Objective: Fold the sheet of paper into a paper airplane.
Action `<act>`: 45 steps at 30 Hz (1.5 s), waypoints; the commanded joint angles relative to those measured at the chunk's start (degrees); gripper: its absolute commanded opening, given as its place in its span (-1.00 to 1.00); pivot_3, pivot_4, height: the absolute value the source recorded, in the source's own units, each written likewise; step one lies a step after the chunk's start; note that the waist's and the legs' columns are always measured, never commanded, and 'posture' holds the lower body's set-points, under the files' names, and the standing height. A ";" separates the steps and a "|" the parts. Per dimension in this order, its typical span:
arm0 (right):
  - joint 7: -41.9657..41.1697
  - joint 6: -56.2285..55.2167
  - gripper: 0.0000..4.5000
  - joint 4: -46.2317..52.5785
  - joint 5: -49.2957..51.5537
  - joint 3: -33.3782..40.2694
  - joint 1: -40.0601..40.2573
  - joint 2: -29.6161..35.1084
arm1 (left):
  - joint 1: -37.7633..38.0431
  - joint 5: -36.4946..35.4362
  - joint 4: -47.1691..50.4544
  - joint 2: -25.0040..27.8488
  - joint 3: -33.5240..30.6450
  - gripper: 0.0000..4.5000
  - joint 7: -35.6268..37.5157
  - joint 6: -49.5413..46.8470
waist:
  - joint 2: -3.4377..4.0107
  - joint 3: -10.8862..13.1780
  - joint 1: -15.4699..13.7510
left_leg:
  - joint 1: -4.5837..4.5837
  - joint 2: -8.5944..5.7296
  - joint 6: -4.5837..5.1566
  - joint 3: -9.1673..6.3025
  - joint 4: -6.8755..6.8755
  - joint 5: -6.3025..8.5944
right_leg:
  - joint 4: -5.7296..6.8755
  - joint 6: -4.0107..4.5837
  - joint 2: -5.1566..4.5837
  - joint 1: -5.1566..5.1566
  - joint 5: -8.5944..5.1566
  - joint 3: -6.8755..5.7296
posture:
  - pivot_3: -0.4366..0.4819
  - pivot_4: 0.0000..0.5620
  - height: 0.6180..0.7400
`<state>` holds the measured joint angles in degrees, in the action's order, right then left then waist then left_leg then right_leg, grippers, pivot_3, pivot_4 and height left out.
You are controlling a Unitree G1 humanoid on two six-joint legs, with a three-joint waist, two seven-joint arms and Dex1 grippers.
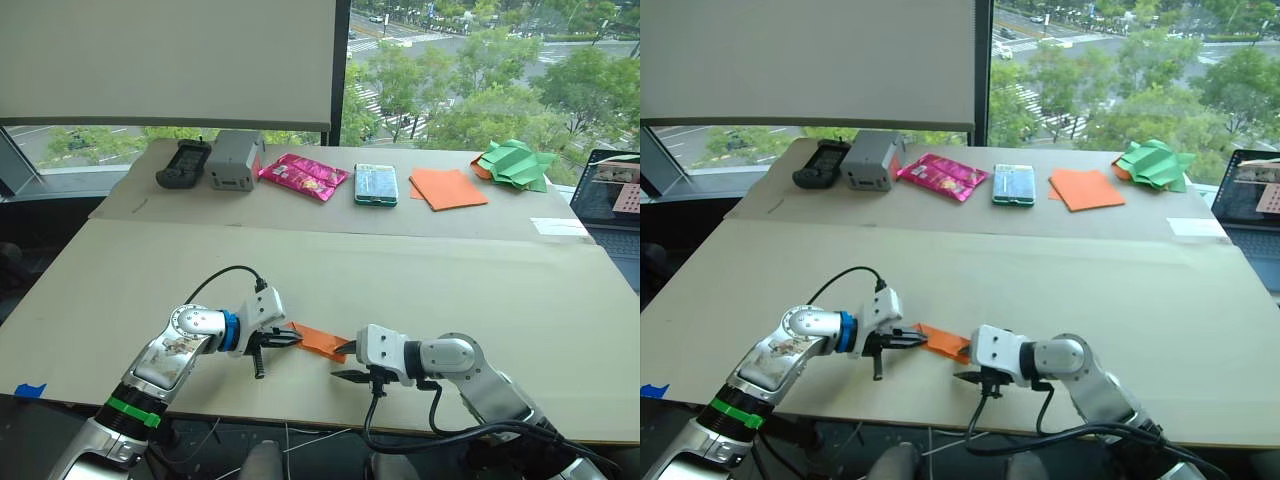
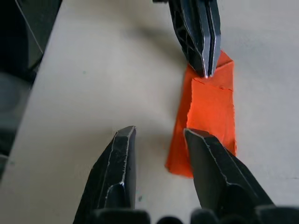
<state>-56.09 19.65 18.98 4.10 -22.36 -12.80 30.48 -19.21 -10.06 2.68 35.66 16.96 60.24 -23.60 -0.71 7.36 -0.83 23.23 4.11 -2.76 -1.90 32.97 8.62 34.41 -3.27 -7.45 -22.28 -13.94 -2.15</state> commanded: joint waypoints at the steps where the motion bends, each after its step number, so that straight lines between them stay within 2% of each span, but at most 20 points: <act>1: 2.28 7.65 -0.14 3.40 4.98 2.76 -3.24 -3.22 | 0.20 0.86 -0.28 -0.16 0.62 -0.95 0.25 1.04 | 0.01 0.00 0.10 | -0.01 0.00 0.00 0.00 0.00 0.00 | 0.00 0.00 0.00 -0.01 0.00 0.00 | -0.05 -0.47 0.38; 5: 8.00 12.63 -0.14 0.06 4.27 2.78 -6.67 -8.34 | 0.50 1.25 -0.53 -0.22 0.53 -0.95 0.27 1.29 | 0.03 0.00 0.14 | -0.02 0.00 0.00 -0.01 -0.02 0.00 | 0.00 0.00 0.00 -0.04 0.00 -0.01 | -0.05 -0.47 0.38; 8: 11.03 13.00 -0.50 -4.54 0.99 0.88 -8.08 -9.48 | 0.53 1.37 -0.64 -0.35 0.52 -0.95 0.22 1.23 | 0.02 0.00 -0.04 | 0.02 0.00 0.00 -0.01 0.00 0.00 | -0.01 0.00 0.00 -0.01 0.00 -0.01 | -0.05 -0.47 0.38; 11: 11.80 11.72 -0.95 -7.78 -0.96 -1.29 -8.73 -9.72 | 0.39 1.36 -0.76 -0.55 0.54 -0.95 0.18 1.07 | 0.04 -0.01 -0.10 | 0.03 0.00 0.00 0.01 0.00 0.00 | -0.01 0.00 0.00 0.00 0.00 -0.01 | -0.05 -0.47 0.38; 12: 11.99 11.51 -0.99 -8.51 -1.25 -1.58 -8.87 -9.93 | 0.32 1.38 -0.81 -0.64 0.59 -0.95 0.14 1.03 | 0.04 -0.01 -0.07 | 0.04 0.00 0.01 0.01 0.00 0.00 | 0.00 0.00 0.00 0.00 0.01 -0.01 | -0.05 -0.47 0.38; 20: 14.15 16.35 -0.99 -14.42 -5.05 -5.16 -11.88 -11.78 | 0.75 1.68 -1.02 -0.85 0.37 -0.95 -0.15 1.38 | 0.06 -0.03 0.20 | -0.07 0.00 0.02 0.00 0.00 -0.01 | 0.28 0.00 0.00 -0.04 0.00 -0.01 | -0.05 -0.47 0.38; 34: 13.29 22.20 -0.99 -14.23 -8.09 -10.29 -9.31 -7.17 | 0.72 3.59 -4.43 -0.03 0.21 -0.95 -0.70 3.83 | 0.28 -0.48 0.11 | -0.14 0.00 0.00 -0.01 0.01 0.00 | 0.38 0.04 0.00 0.02 -0.02 -0.01 | -0.05 -0.47 0.38; 45: 13.39 22.94 -0.99 -12.28 -8.38 -10.64 -6.15 -3.24 | 1.15 5.43 -5.81 0.63 0.65 -0.95 -1.13 5.55 | 0.27 -0.86 0.00 | -0.16 0.00 0.00 -0.01 0.02 0.00 | 0.37 0.06 -0.02 0.05 -0.05 0.00 | -0.05 -0.47 0.38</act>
<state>-42.01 38.02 10.90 -2.12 -30.10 -22.85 24.59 -19.11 -6.71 -1.19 35.11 17.07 59.50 -17.43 -0.44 6.50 -0.83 23.06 4.10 -2.77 -1.91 32.98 8.63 34.77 -3.21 -7.47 -22.23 -13.99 -2.15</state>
